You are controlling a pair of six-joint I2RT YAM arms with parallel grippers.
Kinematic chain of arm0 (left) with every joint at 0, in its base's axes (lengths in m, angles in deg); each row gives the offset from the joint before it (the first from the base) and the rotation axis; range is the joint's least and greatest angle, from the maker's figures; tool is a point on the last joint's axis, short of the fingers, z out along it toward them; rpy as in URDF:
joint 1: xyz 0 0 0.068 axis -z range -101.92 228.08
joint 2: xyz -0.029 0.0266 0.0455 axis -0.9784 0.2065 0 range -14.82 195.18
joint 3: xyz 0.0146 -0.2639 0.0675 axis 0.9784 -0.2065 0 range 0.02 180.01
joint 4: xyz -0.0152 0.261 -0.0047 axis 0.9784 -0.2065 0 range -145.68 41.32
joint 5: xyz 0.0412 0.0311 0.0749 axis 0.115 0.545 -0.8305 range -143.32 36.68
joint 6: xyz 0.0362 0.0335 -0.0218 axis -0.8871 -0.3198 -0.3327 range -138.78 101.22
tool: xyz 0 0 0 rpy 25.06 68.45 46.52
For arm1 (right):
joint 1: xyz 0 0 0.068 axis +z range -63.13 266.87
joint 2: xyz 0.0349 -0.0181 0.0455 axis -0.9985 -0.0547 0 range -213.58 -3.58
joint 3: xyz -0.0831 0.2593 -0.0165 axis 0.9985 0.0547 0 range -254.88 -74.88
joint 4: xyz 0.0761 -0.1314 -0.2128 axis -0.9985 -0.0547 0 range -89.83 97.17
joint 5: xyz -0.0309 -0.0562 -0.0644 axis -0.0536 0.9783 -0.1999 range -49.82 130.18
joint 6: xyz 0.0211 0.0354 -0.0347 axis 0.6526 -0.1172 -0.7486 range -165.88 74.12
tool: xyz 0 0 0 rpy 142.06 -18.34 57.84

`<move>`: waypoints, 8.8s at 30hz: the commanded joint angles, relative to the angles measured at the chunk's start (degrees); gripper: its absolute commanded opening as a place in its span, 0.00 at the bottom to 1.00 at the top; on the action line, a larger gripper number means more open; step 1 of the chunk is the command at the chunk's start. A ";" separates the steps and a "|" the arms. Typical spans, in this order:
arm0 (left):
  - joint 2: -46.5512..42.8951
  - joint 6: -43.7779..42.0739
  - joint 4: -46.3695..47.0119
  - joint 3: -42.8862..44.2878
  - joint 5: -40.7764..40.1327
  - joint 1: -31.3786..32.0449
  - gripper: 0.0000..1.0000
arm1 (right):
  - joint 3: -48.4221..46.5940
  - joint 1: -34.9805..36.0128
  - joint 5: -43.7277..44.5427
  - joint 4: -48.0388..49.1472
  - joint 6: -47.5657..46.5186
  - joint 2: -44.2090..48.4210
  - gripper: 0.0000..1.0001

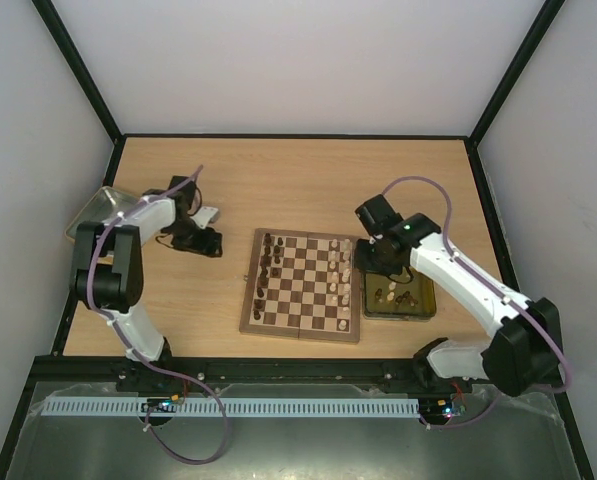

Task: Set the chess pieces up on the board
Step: Pick up the chess piece from the storage box, then place the chess piece on the chessboard.

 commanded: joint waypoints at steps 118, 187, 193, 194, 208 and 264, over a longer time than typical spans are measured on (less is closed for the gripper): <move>-10.26 1.34 -6.27 -1.63 5.74 -1.47 0.83 | 22.01 -8.61 0.70 14.46 6.49 0.26 0.06; -15.77 2.78 -3.11 -4.06 4.46 -2.31 0.85 | -26.18 25.07 -3.96 9.35 6.38 -37.93 0.14; -15.85 2.82 -3.02 -4.13 4.46 -2.33 0.85 | -26.06 25.08 -4.19 9.34 6.20 -37.88 0.18; -15.85 2.83 -3.02 -4.10 4.46 -2.33 0.85 | -26.07 25.06 -4.19 9.34 6.20 -37.86 0.18; -16.04 2.83 -2.75 -4.33 4.46 -2.50 0.85 | -25.73 25.04 -3.83 9.19 6.29 -36.68 0.20; -16.41 2.91 -2.52 -4.46 4.37 -2.61 0.86 | -24.74 25.14 -3.26 9.37 6.03 -36.37 0.17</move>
